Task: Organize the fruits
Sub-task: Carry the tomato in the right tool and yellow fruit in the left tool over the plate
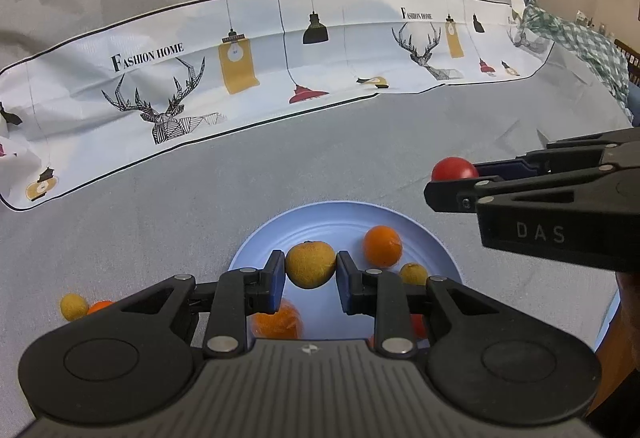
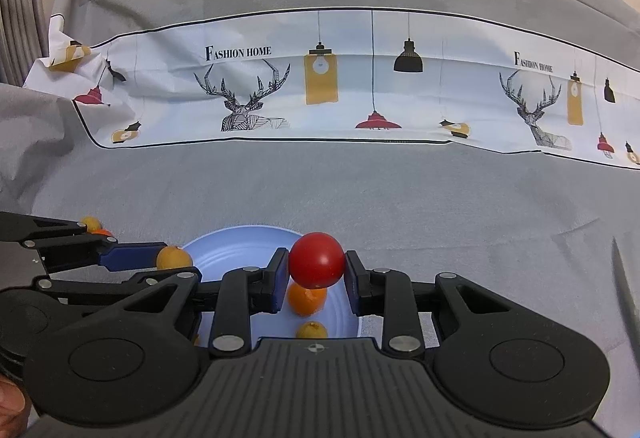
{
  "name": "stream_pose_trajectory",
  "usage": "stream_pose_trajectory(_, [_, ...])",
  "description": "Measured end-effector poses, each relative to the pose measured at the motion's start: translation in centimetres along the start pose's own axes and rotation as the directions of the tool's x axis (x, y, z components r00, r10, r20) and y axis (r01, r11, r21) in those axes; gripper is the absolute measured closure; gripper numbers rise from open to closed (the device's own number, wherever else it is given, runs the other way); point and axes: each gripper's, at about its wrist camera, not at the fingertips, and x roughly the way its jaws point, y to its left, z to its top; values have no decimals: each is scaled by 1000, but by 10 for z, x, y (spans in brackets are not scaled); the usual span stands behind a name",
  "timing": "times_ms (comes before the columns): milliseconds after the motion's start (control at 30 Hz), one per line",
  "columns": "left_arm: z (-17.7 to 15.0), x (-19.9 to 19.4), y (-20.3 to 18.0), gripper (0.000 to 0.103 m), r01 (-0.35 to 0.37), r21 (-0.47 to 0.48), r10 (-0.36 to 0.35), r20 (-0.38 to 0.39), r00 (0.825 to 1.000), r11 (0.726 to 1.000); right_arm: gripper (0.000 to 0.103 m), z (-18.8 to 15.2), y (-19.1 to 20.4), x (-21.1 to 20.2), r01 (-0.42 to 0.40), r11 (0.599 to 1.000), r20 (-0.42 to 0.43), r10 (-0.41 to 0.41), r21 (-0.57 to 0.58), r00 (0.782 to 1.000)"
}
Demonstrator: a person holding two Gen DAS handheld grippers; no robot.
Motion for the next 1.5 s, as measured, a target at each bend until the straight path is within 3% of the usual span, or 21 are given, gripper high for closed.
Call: stream_pose_trajectory(1500, [-2,3,-4,73,21,-11,-21,-17,1000,1000,72,-1,6,5,2,999,-15,-2,-32,1000])
